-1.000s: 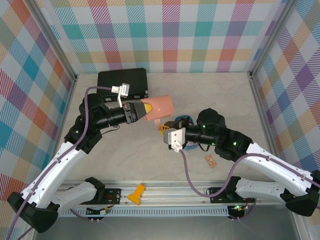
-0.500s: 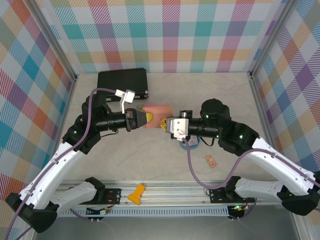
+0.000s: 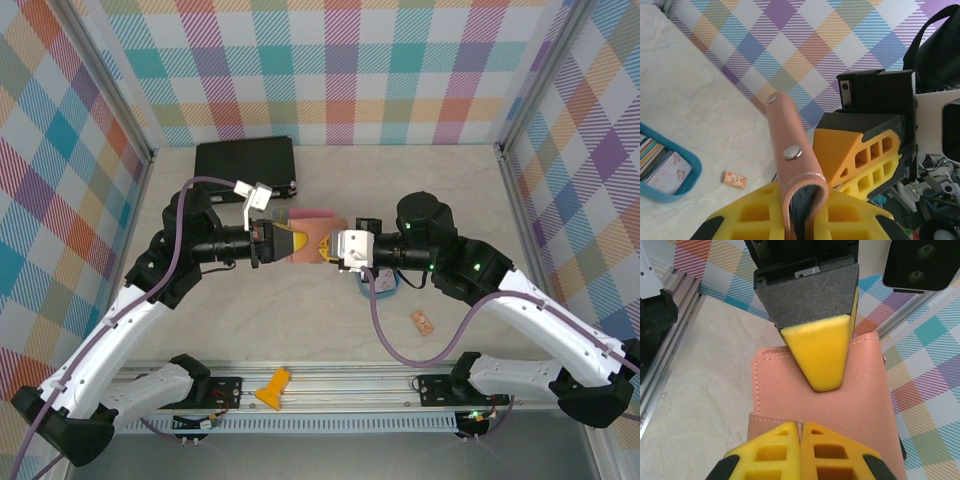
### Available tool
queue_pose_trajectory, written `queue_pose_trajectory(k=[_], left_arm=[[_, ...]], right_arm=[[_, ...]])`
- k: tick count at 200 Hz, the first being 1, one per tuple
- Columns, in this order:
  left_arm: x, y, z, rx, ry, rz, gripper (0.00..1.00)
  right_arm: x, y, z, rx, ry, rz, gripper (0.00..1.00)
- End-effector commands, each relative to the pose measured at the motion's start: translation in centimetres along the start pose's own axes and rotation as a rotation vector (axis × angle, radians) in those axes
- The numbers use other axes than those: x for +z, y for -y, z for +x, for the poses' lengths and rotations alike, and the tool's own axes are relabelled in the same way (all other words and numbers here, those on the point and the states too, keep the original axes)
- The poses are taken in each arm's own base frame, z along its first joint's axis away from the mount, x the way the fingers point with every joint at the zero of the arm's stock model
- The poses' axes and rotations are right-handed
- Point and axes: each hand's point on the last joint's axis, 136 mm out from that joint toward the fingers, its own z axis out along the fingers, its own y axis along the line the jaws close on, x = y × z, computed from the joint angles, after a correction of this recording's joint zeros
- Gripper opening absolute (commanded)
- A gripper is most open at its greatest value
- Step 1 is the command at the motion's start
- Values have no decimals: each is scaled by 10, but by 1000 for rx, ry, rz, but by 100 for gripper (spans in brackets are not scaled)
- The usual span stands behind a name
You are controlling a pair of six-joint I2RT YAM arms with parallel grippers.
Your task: Put the credit cards into the card holder
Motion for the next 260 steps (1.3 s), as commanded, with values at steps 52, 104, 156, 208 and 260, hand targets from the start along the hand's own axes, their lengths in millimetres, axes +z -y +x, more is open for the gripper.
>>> queue_pose_trajectory(k=[52, 104, 156, 208, 260], left_arm=[[-6, 55, -7, 17, 4, 240, 0], [-7, 60, -10, 16, 21, 256, 0], [-6, 65, -6, 52, -3, 273, 0], [-10, 78, 13, 241, -62, 280, 0], [-18, 87, 21, 370, -74, 312, 0]], right_arm=[[3, 16, 14, -63, -56, 93, 12], [3, 17, 25, -59, -79, 139, 36], [2, 23, 26, 7, -77, 177, 65], [-2, 10, 27, 169, -53, 24, 75], [-3, -4, 32, 318, -50, -119, 72]])
